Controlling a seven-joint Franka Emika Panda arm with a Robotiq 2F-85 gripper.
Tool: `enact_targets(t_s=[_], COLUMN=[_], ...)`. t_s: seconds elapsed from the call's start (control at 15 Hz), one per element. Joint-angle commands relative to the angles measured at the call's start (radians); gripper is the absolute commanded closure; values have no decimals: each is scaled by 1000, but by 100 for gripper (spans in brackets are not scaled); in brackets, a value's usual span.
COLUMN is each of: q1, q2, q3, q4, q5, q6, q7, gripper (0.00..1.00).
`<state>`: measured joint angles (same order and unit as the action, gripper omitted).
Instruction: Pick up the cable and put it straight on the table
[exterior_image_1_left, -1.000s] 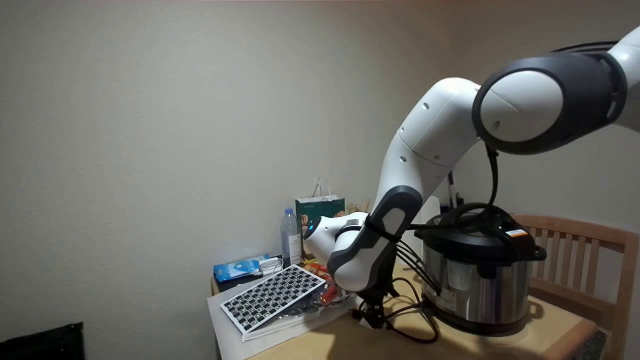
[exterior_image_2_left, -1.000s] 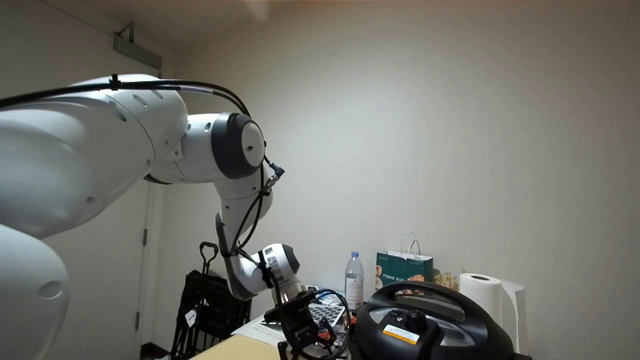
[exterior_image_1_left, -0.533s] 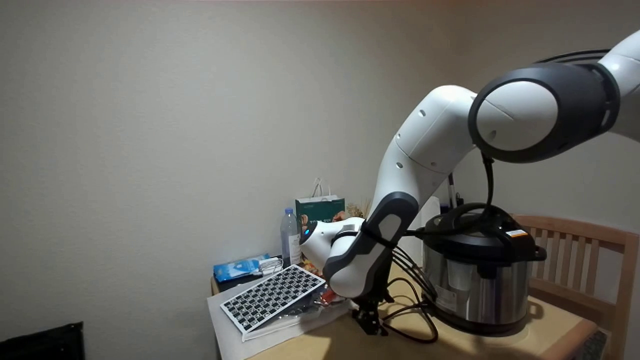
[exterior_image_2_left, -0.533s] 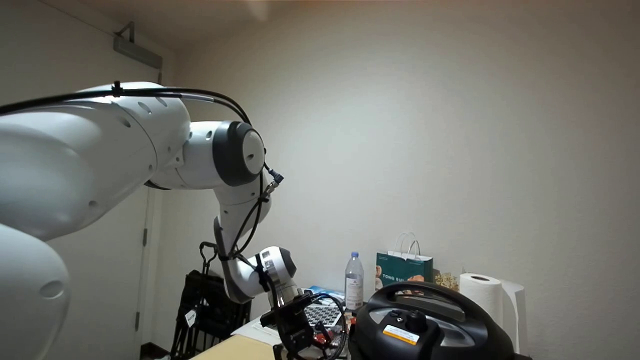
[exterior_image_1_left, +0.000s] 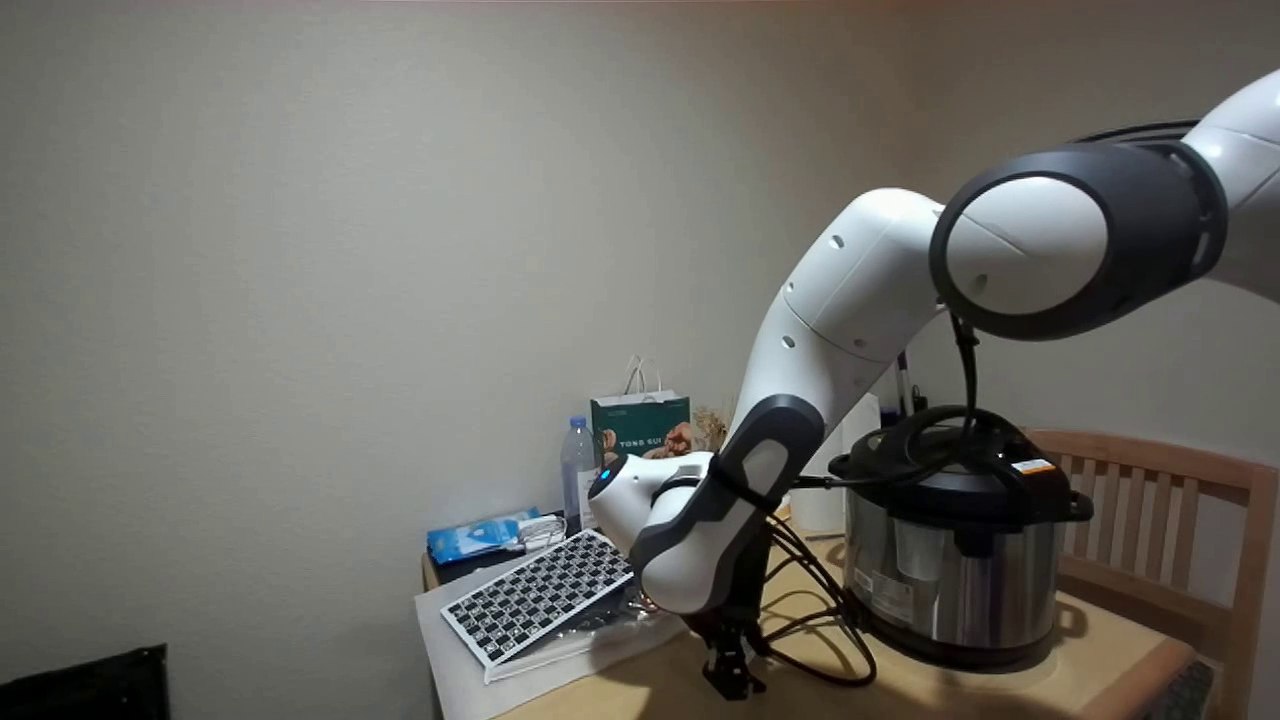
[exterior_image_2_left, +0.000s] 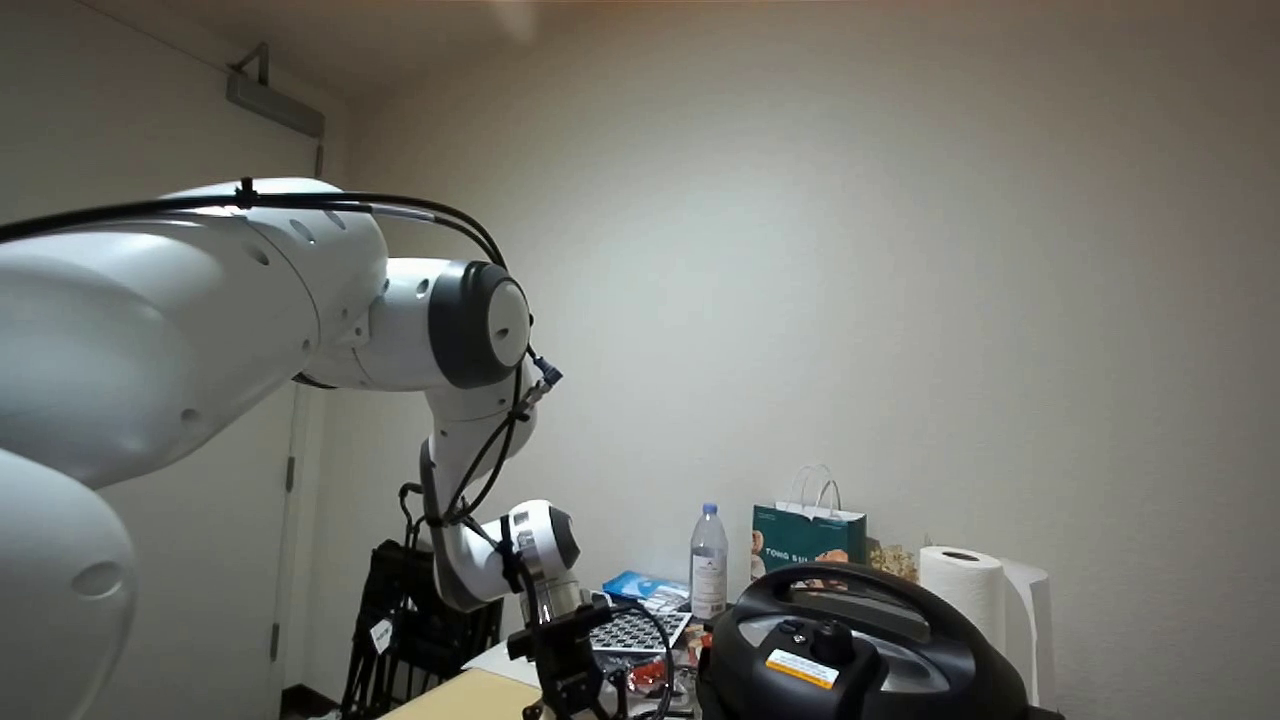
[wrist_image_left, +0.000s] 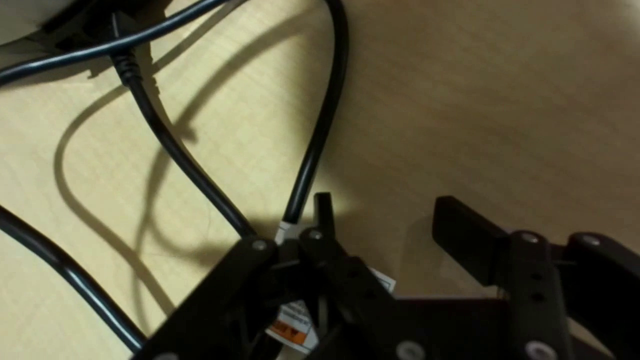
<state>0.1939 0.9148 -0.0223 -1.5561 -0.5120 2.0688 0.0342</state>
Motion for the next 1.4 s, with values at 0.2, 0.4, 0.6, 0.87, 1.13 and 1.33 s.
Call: enact_targets(t_s=[0.2,0.4,0.6,0.87,1.13,1.33], q1=[0,4,-5,-35,-65,-97], q2=[3,3,-6,15,37,100], q3=[4,-2,-7,-7,-7,0], q4=[4,7,5,48,87,180], q5=[35,34,40,80,123,165], q6=[5,5,14,-18,-43,-138], q7=[-80,-80,-72,-91,-103,-157], gripper=[34,22,5,0,0,0])
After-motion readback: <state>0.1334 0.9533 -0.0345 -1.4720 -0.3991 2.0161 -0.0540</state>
